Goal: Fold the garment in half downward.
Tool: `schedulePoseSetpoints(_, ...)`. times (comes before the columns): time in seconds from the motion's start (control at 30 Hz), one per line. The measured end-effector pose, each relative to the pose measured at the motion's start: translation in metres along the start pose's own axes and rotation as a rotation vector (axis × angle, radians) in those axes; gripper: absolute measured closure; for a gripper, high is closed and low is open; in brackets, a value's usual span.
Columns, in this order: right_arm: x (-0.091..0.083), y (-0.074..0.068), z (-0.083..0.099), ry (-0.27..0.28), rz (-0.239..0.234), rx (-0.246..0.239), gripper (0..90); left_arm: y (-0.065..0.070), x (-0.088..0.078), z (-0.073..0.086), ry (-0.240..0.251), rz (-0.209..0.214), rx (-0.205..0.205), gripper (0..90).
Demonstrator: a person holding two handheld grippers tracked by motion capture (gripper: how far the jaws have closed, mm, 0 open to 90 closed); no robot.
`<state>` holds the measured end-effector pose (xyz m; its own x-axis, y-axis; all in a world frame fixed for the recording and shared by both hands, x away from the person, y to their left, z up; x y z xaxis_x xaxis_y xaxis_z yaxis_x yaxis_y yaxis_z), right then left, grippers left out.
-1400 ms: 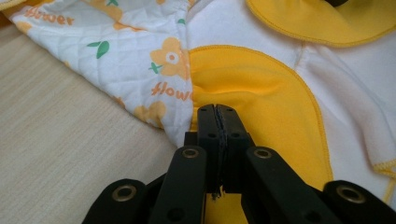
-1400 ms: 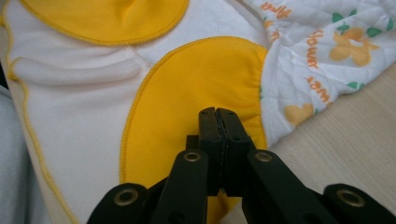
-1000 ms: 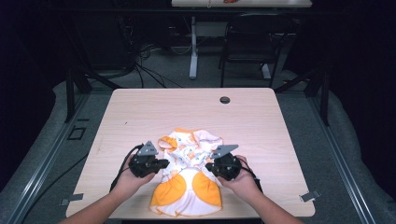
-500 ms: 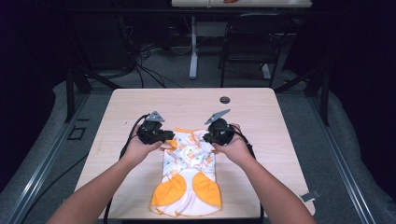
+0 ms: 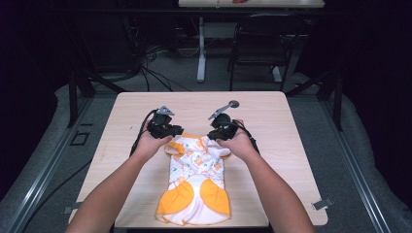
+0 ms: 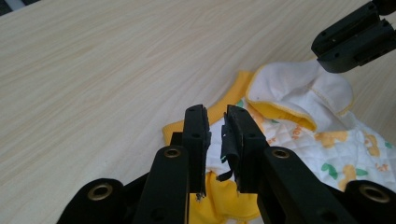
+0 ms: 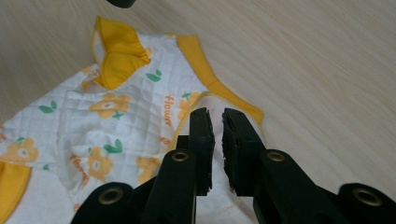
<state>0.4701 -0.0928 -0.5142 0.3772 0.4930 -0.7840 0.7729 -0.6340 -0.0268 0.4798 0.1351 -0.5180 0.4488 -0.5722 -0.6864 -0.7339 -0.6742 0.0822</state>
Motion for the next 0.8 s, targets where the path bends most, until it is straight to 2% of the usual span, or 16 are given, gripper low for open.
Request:
schedulePoseSetpoints(0.07, 0.003, 0.006, -0.004, -0.004, 0.006, 0.006, 81.0, -0.004, 0.008, 0.001, -0.007, -0.001, -0.006, 77.8)
schedulePoseSetpoints(0.3, 0.012, 0.019, -0.007, -0.005, 0.033, 0.052, 77.2, -0.017, 0.018, 0.005, -0.024, -0.022, -0.032, 72.4)
schedulePoseSetpoints(0.37, 0.013, 0.021, -0.006, -0.024, 0.039, 0.044, 76.2, -0.019, 0.019, 0.006, -0.019, -0.027, -0.040, 71.0)
schedulePoseSetpoints(0.43, 0.018, 0.026, -0.003, -0.028, 0.053, 0.073, 73.7, -0.022, 0.021, 0.007, -0.020, -0.036, -0.051, 66.4)
schedulePoseSetpoints(0.57, 0.025, 0.028, 0.000, -0.050, 0.068, 0.086, 72.7, -0.025, 0.025, 0.009, -0.022, -0.049, -0.047, 63.2)
schedulePoseSetpoints(0.73, 0.034, 0.030, 0.005, -0.069, 0.073, 0.092, 70.5, -0.026, 0.032, 0.014, -0.036, -0.044, -0.053, 60.5)
schedulePoseSetpoints(0.8, 0.039, 0.031, 0.009, -0.076, 0.068, 0.111, 69.1, -0.027, 0.037, 0.018, -0.048, -0.044, -0.054, 60.3)
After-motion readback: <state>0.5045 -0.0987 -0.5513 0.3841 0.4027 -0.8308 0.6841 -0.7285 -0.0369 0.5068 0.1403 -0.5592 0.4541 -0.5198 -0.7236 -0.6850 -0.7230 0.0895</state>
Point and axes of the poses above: each handheld gripper's, and its own axes: x roughly forward along the jaws, z roughly out of its underside, y roughly to its right, the point moved 2 cm from there along x, roughly forward along the jaws
